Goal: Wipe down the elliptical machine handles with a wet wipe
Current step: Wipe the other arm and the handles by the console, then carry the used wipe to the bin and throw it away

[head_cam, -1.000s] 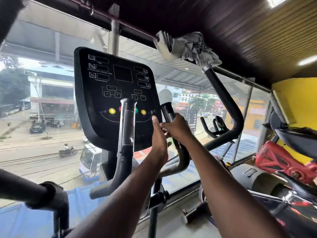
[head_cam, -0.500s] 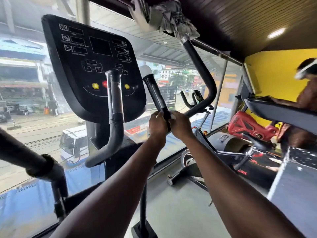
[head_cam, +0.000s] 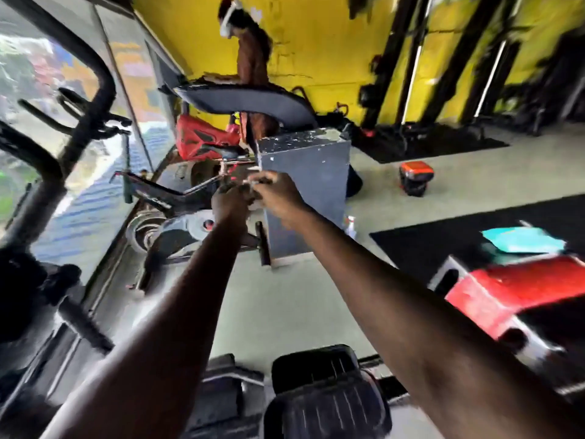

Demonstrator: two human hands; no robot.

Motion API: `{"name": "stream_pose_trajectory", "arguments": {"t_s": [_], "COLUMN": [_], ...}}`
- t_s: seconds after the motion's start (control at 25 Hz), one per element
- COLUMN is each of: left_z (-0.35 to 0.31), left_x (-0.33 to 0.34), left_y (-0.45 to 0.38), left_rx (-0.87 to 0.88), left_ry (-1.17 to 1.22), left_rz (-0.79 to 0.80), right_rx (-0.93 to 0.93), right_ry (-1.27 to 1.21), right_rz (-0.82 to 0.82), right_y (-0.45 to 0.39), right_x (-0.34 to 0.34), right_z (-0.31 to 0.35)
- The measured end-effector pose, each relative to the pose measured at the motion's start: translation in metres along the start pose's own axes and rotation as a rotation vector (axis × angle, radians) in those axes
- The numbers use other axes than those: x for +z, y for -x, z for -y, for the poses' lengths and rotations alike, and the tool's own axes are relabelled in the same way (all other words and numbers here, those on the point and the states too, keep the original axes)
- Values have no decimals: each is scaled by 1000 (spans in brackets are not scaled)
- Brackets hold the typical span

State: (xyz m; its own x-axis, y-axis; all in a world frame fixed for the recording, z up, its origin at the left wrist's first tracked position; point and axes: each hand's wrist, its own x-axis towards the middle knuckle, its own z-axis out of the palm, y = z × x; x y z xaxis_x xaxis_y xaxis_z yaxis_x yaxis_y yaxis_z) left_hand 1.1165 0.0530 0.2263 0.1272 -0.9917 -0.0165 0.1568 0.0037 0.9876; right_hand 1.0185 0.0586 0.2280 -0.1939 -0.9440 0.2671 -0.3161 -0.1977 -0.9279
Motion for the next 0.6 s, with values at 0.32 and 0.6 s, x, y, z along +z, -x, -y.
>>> {"name": "stream_pose_trajectory", "arguments": {"t_s": [0.32,0.6], "left_z": [77,146], "left_x": [241,495], "left_y": [124,237], "left_rx": [-127,-186], "left_ry": [-141,-184], "left_rz": [489,659], "right_rx": [214,342], "right_ry": [-112,-59], "right_rz": [-348,-588], "right_y": [70,136], "right_x": [-273,-522], "right_z": [-92,-175]}}
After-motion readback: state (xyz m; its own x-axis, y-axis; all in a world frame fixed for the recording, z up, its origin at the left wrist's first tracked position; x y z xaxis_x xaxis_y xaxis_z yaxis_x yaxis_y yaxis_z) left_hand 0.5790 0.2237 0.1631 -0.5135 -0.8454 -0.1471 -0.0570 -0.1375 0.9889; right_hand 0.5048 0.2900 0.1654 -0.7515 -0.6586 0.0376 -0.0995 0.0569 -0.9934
